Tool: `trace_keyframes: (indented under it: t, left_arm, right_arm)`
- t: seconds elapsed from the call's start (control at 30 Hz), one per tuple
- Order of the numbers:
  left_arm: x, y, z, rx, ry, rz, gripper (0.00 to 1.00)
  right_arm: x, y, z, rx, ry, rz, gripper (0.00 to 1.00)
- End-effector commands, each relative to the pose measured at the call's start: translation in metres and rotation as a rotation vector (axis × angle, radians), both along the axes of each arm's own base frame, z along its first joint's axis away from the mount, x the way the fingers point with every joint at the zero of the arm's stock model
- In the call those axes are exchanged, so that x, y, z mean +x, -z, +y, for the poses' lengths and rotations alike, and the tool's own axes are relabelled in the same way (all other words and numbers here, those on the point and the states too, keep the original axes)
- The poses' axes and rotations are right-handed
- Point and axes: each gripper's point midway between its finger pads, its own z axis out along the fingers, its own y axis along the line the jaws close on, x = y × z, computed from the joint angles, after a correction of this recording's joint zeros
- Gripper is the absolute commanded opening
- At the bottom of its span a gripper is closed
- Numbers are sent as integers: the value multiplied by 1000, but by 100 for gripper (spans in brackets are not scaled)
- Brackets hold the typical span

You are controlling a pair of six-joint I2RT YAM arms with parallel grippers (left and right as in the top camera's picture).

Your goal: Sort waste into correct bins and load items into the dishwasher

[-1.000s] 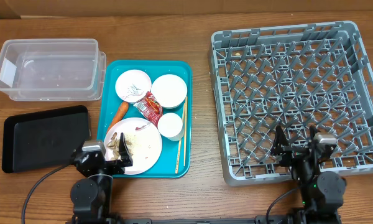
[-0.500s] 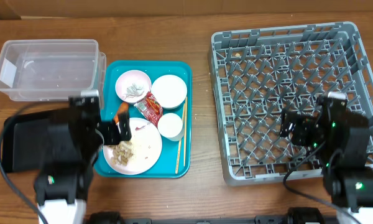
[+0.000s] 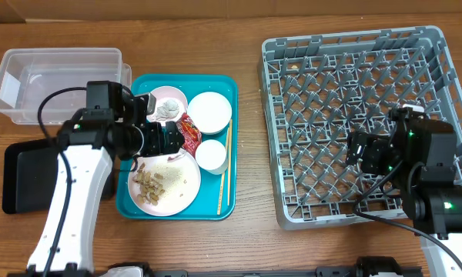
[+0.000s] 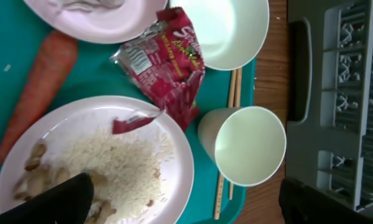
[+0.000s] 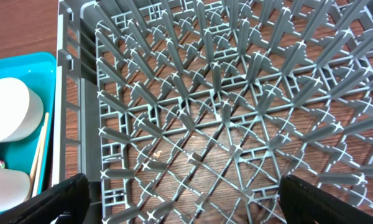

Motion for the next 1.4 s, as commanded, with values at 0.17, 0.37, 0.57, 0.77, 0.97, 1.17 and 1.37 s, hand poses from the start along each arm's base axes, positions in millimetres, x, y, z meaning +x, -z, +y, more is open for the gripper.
trace_keyframes:
  t: [0.17, 0.37, 0.57, 0.77, 0.97, 1.17, 1.37]
  left_arm:
    - [13, 45, -49, -62, 94, 132, 80]
    - [11, 77, -65, -16, 146, 197, 26]
    - [12, 77, -67, -33, 150, 198, 4]
    - [31, 15, -101, -291, 213, 127, 4]
    - [22, -80, -161, -816, 492, -23, 4]
    - [14, -101, -178, -925, 556, -13, 4]
    - [7, -102, -187, -933, 585, -1, 4]
  right_arm:
    - [3, -13, 0, -2, 1, -36, 100]
    - [3, -13, 0, -2, 1, -35, 100]
    - [3, -13, 0, -2, 1, -35, 100]
    - [10, -19, 2, 5, -4, -71, 100]
    - [16, -42, 93, 340, -481, -148, 100]
    - [4, -60, 151, 717, -916, -163, 100]
    - [14, -54, 159, 858, -1011, -149, 100]
